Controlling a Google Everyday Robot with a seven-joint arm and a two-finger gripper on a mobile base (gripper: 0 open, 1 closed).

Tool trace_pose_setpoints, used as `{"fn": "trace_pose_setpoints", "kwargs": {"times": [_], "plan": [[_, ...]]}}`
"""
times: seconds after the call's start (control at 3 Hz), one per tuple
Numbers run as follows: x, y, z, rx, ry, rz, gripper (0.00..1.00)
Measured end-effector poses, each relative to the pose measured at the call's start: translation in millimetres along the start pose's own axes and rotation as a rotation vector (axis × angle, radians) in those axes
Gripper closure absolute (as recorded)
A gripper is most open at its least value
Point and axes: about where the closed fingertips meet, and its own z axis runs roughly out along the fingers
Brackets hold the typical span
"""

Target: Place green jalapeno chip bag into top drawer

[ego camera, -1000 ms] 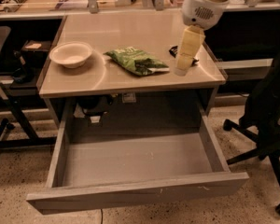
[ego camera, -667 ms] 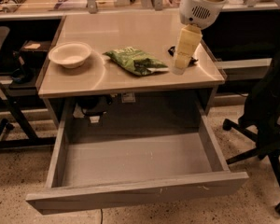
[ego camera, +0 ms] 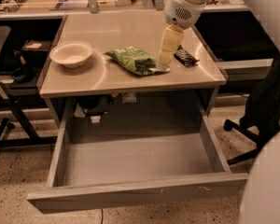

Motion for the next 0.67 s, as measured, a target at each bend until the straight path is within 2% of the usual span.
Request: {"fn": "trace_pose_setpoints", "kwargs": {"times": [0.33, 0.67], "plan": [[-50, -45, 42, -0.042, -0.003, 0.01, 0.0], [-56, -55, 44, -0.017, -0.026, 0.011, 0.0]]}}
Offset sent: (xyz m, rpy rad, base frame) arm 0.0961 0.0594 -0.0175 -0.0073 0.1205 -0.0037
